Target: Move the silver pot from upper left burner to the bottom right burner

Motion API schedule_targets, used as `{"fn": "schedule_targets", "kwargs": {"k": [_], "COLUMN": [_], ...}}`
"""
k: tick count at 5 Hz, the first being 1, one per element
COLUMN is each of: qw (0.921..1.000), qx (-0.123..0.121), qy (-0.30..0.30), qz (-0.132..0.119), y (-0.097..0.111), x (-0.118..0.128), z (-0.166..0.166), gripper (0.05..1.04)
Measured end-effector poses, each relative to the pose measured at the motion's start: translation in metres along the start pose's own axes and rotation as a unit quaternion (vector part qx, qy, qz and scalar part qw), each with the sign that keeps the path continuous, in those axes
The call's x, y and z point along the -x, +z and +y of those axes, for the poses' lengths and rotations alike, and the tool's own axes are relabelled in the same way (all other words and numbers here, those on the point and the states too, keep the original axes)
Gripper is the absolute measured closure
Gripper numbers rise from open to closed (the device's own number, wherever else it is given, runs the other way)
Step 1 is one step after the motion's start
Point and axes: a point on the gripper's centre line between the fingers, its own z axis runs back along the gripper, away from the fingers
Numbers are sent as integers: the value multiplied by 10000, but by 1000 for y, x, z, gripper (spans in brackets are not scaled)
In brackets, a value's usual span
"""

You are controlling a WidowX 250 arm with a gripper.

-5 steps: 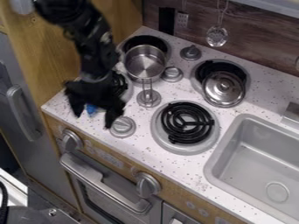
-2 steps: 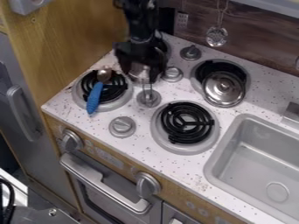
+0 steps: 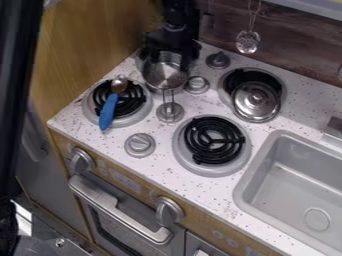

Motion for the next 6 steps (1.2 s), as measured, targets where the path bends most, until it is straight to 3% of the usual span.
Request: {"fn": "schedule_targets", "kwargs": {"k": [1, 2, 3, 4, 6], "qw": [9998, 9991, 9974, 9961, 9939], "qx": [-207, -231, -316, -349, -135], "qy": [56, 349, 589, 576, 607], "qz": [61, 52, 272, 570, 915], "y": [-8, -11, -23, -39, -52], "x": [-12, -15, -7, 6, 35], "z": [12, 30, 50, 49, 38], "gripper": [84, 84, 84, 84, 111]}}
